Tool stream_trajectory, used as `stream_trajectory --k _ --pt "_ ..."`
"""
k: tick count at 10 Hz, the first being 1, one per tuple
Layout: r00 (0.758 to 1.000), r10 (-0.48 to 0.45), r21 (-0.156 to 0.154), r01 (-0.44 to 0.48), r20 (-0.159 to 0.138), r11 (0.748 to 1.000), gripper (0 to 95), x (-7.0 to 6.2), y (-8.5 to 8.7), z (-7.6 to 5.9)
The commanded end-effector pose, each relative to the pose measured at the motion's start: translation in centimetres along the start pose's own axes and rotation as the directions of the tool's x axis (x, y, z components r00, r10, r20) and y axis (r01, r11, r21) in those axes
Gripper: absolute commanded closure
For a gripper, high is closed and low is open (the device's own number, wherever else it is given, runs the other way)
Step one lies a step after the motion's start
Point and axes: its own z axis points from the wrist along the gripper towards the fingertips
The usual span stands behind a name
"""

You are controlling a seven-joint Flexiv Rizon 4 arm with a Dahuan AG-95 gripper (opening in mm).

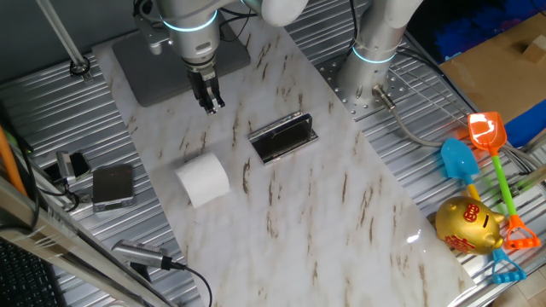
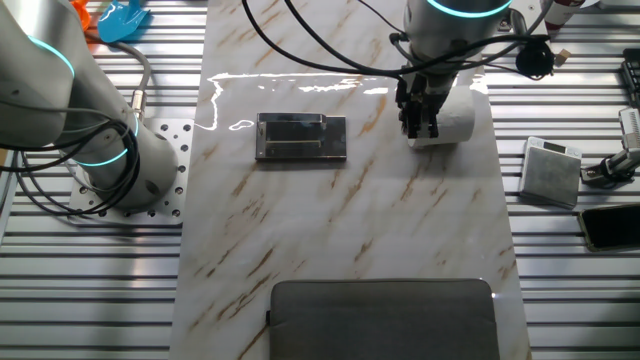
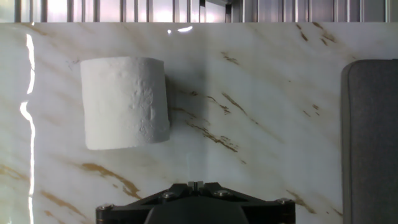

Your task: Take the roll of paper down from the shelf

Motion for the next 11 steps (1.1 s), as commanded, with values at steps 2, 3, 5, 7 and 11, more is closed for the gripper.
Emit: stream_trajectory --k 2,3,5,7,11 --pt "1.0 0.0 0.0 0.0 -0.001 1.0 95.0 -0.03 0.01 -0.01" --pt "1.0 0.0 0.0 0.0 -0.001 1.0 95.0 -0.03 0.01 -0.01" --pt "1.0 0.0 0.0 0.0 -0.001 1.0 95.0 -0.03 0.01 -0.01" --pt "1.0 -0.001 0.001 0.001 -0.001 1.0 95.0 -0.03 0.01 -0.01" --pt "0.999 -0.04 0.001 0.04 -0.009 0.999 95.0 0.15 0.03 0.0"
